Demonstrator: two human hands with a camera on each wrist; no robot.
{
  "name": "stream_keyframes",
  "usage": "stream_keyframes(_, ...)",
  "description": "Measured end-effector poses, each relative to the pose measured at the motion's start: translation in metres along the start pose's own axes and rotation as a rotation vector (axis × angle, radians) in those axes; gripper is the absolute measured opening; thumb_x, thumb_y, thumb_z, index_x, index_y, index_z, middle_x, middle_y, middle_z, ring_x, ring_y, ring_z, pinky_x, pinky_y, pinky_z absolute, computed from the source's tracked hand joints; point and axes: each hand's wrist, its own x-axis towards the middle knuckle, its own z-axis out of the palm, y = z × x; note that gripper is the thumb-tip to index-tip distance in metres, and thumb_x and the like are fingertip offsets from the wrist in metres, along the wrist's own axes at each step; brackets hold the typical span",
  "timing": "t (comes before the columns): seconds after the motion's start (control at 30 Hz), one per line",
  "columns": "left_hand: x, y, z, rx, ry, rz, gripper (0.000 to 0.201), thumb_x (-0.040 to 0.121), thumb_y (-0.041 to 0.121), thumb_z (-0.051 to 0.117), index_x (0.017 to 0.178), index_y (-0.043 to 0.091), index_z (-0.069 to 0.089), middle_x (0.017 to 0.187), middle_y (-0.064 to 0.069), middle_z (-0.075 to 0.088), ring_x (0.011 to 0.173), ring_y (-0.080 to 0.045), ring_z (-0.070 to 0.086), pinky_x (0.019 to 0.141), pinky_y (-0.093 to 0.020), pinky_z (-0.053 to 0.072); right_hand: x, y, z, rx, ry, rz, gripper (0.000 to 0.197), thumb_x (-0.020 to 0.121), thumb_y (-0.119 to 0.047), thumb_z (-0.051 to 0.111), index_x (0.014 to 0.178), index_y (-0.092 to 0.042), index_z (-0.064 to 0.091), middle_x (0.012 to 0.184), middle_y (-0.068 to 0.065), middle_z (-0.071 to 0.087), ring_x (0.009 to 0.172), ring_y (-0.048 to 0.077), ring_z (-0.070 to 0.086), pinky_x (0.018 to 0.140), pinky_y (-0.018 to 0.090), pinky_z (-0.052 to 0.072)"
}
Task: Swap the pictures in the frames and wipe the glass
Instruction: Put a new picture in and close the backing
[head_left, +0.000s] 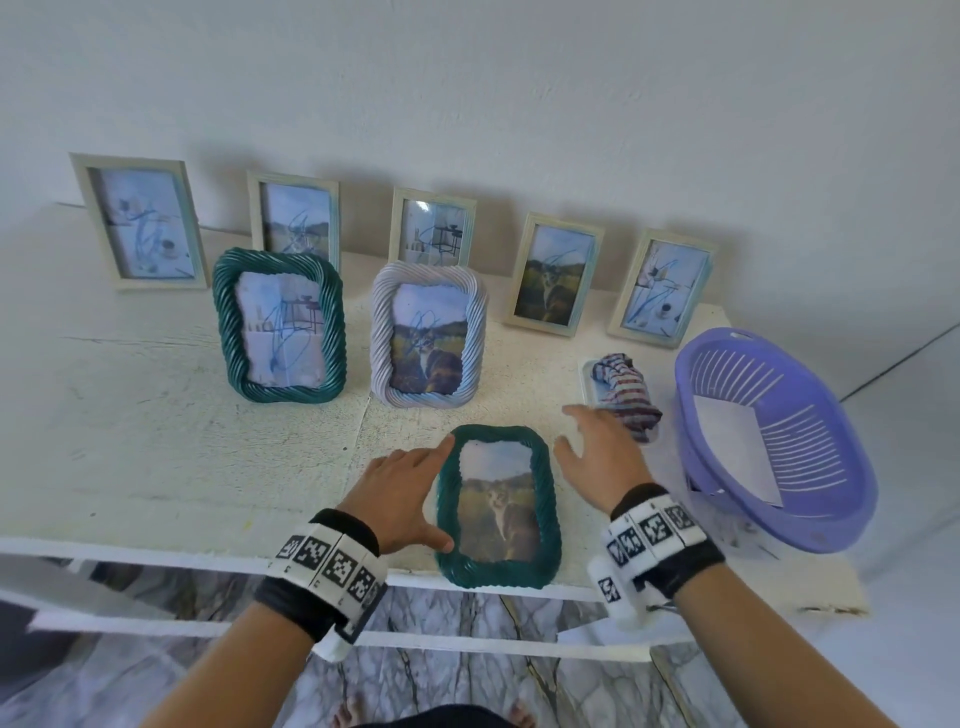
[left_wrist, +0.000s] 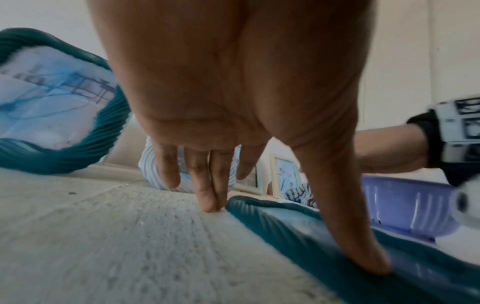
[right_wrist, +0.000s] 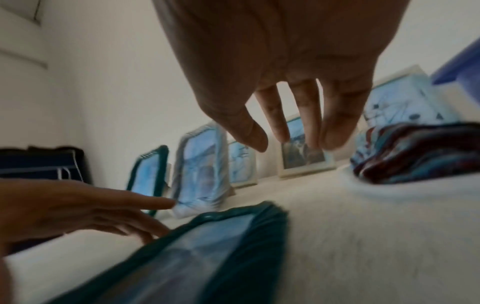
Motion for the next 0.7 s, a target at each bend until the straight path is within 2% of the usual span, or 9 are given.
stream_keyframes(0.1,-0.009,0.006,0.008,-0.114,0.026,-0.022,0.107,0.080,0.047,0.072,0.155,0.023,0.000,0.152,-0.002,0.034,0.132,-0.022,0.037,0.109,-0.036,0.032,-0.032,-0.014,0.018,0.046,-0.184,0.097,0.044,0.096,-0.033,0.048,0.136,-0.016,0.043,0.111,0.009,0.061,0.101,0.023,0.057,0.084,0.031,0.045)
stream_keyframes(0.2,-0.013,0.013,0.017,-0.214,0.084,-0.014,0.091,0.088,0.037,0.063,0.155,0.022,0.005,0.150,-0.003,0.038,0.129,-0.021,0.040,0.105,-0.032,0.036,-0.046,-0.021,0.033,0.116,-0.168,0.153,0.043,0.095,-0.031,0.050,0.135,-0.015,0.044,0.118,0.010,0.054,0.109,0.026,0.053,0.090,0.032,0.042)
stream_keyframes(0.3,-0.014,0.022,0.024,-0.254,0.176,-0.029,0.085,0.090,0.045,0.058,0.155,0.021,0.009,0.144,-0.004,0.045,0.120,-0.024,0.046,0.099,-0.032,0.039,-0.043,-0.014,0.039,0.359,-0.119,0.296,0.038,0.093,-0.027,0.053,0.127,-0.011,0.053,0.116,0.012,0.058,0.108,0.028,0.055,0.088,0.031,0.042)
stream_keyframes(0.33,-0.013,0.025,0.026,-0.288,0.201,-0.048,0.085,0.089,0.048,0.058,0.155,0.021,0.011,0.143,-0.005,0.047,0.118,-0.024,0.047,0.099,-0.033,0.040,-0.042,-0.010,0.040,0.480,-0.092,0.369,0.037,0.092,-0.024,0.054,0.123,-0.005,0.057,0.114,0.014,0.061,0.107,0.030,0.056,0.090,0.036,0.045)
stream_keyframes(0.4,-0.012,0.030,0.028,-0.379,0.235,-0.072,0.088,0.086,0.056,0.059,0.154,0.022,0.015,0.141,-0.005,0.050,0.118,-0.025,0.050,0.099,-0.037,0.043,-0.044,-0.003,0.040,0.756,-0.050,0.443,0.028,0.089,-0.019,0.056,0.097,0.005,0.065,0.093,0.021,0.066,0.091,0.037,0.061,0.081,0.045,0.049)
stream_keyframes(0.47,-0.012,0.034,0.030,-0.462,0.244,-0.071,0.096,0.078,0.072,0.055,0.153,0.024,0.020,0.137,-0.003,0.054,0.118,-0.024,0.053,0.099,-0.039,0.045,-0.051,-0.007,0.035,0.979,-0.055,0.441,0.023,0.090,-0.016,0.055,0.089,0.006,0.062,0.083,0.022,0.062,0.078,0.031,0.058,0.069,0.039,0.045)
stream_keyframes(0.53,-0.014,0.042,0.027,-0.635,0.243,-0.070,0.100,0.070,0.083,0.053,0.151,0.031,0.025,0.136,0.005,0.055,0.120,-0.017,0.052,0.102,-0.034,0.044,-0.060,-0.016,0.027,1.171,-0.074,0.391,0.018,0.097,-0.017,0.050,0.097,0.000,0.056,0.086,0.020,0.060,0.076,0.024,0.058,0.065,0.033,0.046)
stream_keyframes(0.63,-0.019,0.060,0.017,-0.953,0.266,-0.057,0.072,0.073,0.071,0.062,0.134,0.054,0.029,0.126,0.019,0.050,0.116,-0.004,0.049,0.099,-0.022,0.039,-0.073,-0.032,0.014,1.458,-0.085,0.283,0.023,0.099,-0.024,0.047,0.110,-0.005,0.053,0.101,0.019,0.067,0.089,0.029,0.065,0.079,0.044,0.052)
stream_keyframes(0.7,-0.018,0.068,0.015,-1.150,0.274,-0.061,0.096,0.061,0.081,0.065,0.143,0.048,0.026,0.137,0.010,0.049,0.122,-0.008,0.049,0.107,-0.032,0.040,-0.079,-0.040,0.007,1.478,-0.070,0.187,0.028,0.098,-0.031,0.048,0.113,-0.008,0.055,0.109,0.017,0.067,0.099,0.030,0.066,0.084,0.046,0.053)
